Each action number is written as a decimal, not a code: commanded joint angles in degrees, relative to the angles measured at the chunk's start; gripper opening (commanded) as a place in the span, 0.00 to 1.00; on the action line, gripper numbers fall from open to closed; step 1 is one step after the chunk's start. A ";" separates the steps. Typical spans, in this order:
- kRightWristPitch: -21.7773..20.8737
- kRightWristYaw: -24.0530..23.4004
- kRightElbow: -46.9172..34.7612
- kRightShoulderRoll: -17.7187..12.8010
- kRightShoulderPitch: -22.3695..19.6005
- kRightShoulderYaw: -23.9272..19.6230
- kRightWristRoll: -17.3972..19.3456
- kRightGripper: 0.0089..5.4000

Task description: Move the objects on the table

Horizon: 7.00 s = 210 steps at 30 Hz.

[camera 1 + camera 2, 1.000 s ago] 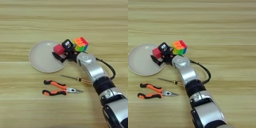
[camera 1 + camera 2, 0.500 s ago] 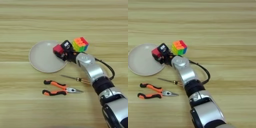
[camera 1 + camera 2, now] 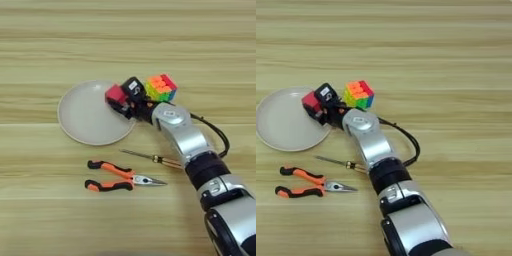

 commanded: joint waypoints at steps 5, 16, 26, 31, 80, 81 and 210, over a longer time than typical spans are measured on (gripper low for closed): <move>2.56 1.68 -14.42 -1.31 -1.30 -1.09 2.64 0.44; 10.82 9.22 -28.60 -7.15 1.53 -5.41 10.72 0.44; 9.61 19.28 -29.97 -16.45 3.75 -7.09 13.65 0.44; 6.38 24.18 -29.25 -21.11 5.57 -8.52 14.20 0.44; -13.02 37.63 -9.04 -29.60 13.97 -4.90 6.07 0.44; -12.92 37.53 -8.78 -29.63 13.93 -4.79 6.00 0.44; 6.44 10.78 -10.38 -7.74 2.05 -2.00 7.47 0.99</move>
